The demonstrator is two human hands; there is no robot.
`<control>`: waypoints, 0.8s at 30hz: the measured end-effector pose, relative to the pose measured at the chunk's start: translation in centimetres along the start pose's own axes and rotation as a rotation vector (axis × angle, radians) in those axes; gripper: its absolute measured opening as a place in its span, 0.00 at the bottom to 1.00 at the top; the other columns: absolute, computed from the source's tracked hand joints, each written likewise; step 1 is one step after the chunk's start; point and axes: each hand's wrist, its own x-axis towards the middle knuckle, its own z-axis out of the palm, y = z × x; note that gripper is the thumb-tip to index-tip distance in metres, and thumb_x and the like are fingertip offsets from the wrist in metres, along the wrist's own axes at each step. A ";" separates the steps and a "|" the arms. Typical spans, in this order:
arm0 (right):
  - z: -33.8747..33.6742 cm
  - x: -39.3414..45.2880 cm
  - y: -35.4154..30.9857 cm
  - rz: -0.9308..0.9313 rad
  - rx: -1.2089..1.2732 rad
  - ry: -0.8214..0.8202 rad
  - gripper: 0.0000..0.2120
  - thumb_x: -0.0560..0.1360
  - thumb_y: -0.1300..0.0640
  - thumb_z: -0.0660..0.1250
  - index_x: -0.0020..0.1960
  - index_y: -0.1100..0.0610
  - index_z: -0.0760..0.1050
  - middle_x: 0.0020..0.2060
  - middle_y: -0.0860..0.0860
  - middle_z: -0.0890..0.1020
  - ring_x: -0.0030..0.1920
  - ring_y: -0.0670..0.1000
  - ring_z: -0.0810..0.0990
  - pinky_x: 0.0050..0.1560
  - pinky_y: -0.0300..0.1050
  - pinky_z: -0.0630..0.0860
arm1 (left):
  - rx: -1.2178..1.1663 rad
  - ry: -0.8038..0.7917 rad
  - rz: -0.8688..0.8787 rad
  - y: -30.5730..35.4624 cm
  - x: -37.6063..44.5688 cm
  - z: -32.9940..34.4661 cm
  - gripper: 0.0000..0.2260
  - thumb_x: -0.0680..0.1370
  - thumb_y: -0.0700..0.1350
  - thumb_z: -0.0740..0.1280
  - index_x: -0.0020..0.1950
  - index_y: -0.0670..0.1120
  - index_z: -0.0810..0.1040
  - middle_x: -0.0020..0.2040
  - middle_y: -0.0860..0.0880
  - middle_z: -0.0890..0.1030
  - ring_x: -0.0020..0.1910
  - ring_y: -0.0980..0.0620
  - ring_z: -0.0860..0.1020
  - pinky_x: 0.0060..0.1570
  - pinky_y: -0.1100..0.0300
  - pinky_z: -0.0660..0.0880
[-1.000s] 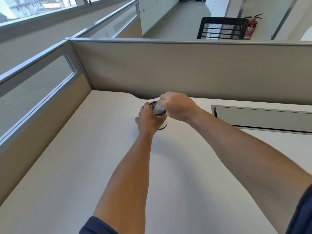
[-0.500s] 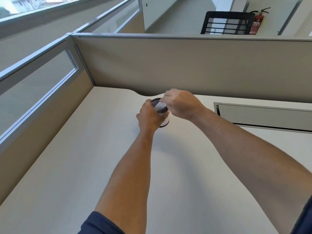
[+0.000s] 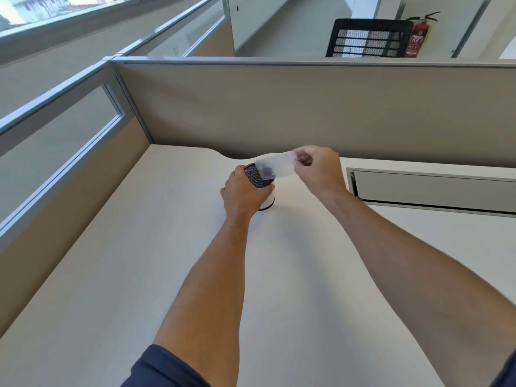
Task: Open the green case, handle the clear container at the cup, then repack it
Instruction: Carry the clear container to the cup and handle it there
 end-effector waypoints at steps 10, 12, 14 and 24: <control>-4.2 -5.4 4.4 0.585 0.516 -0.018 0.07 0.67 0.68 0.76 0.44 0.63 0.84 0.37 0.57 0.85 0.30 0.49 0.82 0.41 0.41 0.82 | 0.219 -0.115 0.368 1.8 -4.4 -1.6 0.47 0.68 0.61 0.79 0.79 0.44 0.63 0.78 0.48 0.69 0.76 0.46 0.67 0.70 0.48 0.65; -4.9 -7.0 5.0 0.604 0.522 -0.028 0.08 0.66 0.69 0.77 0.45 0.64 0.85 0.37 0.56 0.86 0.32 0.50 0.83 0.39 0.38 0.81 | 0.247 -0.205 0.427 2.3 -6.1 -1.4 0.45 0.70 0.56 0.79 0.80 0.44 0.62 0.79 0.48 0.68 0.76 0.47 0.68 0.71 0.48 0.67; -5.7 -8.8 5.4 0.621 0.532 -0.043 0.07 0.66 0.69 0.77 0.44 0.63 0.85 0.35 0.54 0.86 0.33 0.50 0.84 0.36 0.35 0.81 | 0.232 -0.264 0.442 2.7 -8.0 -1.0 0.42 0.72 0.52 0.78 0.80 0.45 0.63 0.79 0.48 0.69 0.75 0.47 0.70 0.71 0.49 0.70; -11.4 -18.1 7.8 0.725 0.459 -0.134 0.09 0.66 0.70 0.78 0.46 0.65 0.86 0.43 0.60 0.87 0.35 0.53 0.84 0.50 0.46 0.85 | 0.301 -0.452 0.387 2.3 -19.7 0.7 0.32 0.77 0.51 0.73 0.79 0.51 0.66 0.76 0.51 0.72 0.70 0.46 0.74 0.66 0.52 0.72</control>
